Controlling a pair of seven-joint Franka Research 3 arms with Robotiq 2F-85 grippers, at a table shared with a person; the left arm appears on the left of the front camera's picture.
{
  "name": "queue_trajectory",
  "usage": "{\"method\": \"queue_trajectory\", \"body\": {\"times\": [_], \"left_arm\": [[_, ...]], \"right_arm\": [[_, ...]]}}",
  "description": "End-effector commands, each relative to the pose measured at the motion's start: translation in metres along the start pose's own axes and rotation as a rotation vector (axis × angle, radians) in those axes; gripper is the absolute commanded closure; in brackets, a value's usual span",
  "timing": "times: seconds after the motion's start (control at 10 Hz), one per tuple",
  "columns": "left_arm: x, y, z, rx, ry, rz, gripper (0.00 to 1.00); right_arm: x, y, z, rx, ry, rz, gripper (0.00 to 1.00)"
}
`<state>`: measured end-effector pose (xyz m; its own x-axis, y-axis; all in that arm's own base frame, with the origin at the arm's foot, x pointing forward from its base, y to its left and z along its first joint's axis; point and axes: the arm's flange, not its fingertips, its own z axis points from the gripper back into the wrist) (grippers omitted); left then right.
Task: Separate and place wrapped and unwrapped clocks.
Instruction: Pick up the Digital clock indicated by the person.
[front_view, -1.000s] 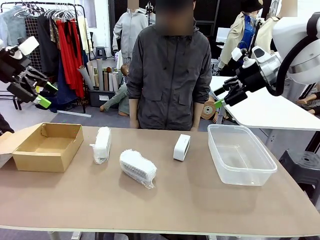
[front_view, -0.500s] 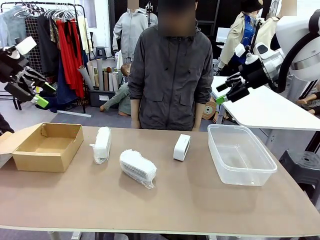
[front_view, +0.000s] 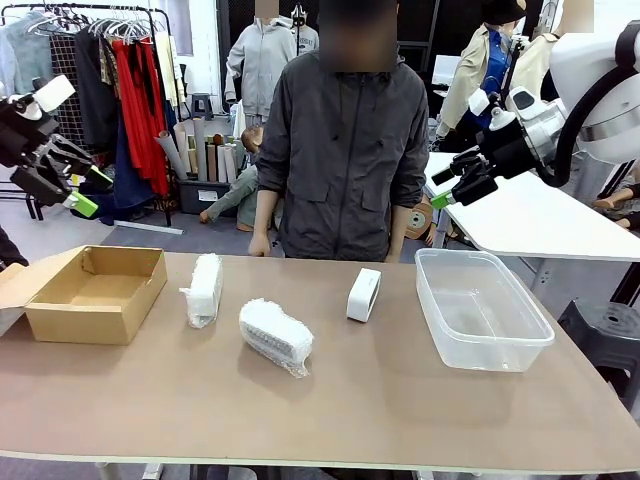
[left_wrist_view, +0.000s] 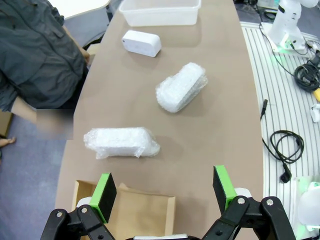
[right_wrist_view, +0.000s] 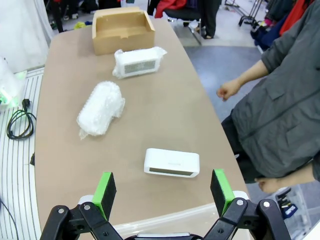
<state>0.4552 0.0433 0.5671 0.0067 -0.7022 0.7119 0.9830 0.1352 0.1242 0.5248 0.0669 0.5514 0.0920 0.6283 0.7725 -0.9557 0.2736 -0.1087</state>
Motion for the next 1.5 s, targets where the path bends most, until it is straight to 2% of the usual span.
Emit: {"method": "queue_trajectory", "body": {"times": [0.0,1.4], "left_arm": [[0.0005,-0.0003,0.0019,0.003,-0.004,0.001,0.0],[0.0005,-0.0003,0.0019,0.003,-0.004,0.001,0.0]], "right_arm": [[0.0008,0.0001,0.0014,-0.001,-0.002,0.002,0.0],[0.0008,0.0001,0.0014,-0.001,-0.002,0.002,0.0]]}}
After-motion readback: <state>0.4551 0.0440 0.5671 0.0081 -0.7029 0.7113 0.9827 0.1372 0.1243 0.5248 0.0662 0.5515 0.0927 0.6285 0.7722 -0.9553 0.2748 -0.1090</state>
